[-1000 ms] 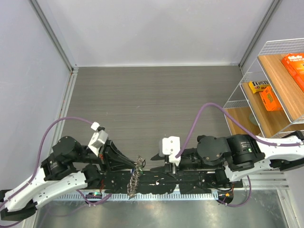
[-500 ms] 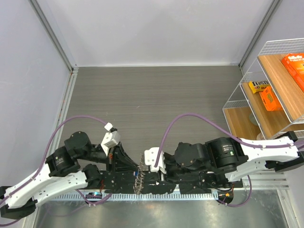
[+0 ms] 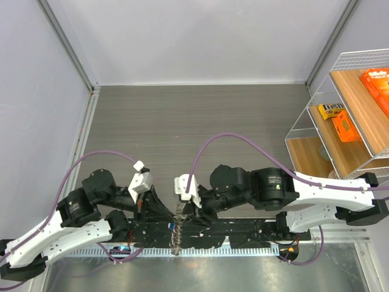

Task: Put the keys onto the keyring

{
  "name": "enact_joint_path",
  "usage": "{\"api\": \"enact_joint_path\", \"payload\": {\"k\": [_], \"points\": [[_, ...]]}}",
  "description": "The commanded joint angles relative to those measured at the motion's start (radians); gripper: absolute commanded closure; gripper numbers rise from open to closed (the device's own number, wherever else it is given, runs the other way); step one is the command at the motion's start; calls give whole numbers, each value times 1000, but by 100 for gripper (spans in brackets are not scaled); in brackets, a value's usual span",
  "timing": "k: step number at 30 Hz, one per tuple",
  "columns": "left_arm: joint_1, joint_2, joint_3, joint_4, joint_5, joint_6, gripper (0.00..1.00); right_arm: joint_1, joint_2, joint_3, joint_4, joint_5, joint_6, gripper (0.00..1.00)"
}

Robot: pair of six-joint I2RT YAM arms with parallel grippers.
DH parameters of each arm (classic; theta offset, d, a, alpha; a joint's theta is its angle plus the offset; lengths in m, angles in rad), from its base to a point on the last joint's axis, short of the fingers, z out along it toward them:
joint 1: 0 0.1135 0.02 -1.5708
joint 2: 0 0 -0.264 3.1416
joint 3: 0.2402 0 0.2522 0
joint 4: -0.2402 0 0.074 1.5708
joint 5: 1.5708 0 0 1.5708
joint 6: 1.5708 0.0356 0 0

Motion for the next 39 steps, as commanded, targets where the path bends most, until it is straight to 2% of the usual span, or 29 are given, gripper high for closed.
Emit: {"api": "enact_joint_path", "payload": {"k": [1,32,33,38,39], "points": [[-1,-20,42,10,9,27,100,-8,49,47,50,-106,21,60],[-2,-60,45,-17,-6,33,100,-23,146,96,95,-107,47,67],[1,-60,45,-16,-3,33,100,-22,148,96,96,-107,47,69],[-2,-52,46,-6,-3,31,100,-22,154,101,92,-113,42,95],[-2,-50,46,-9,-3,31,100,-22,152,101,92,-115,37,94]]}}
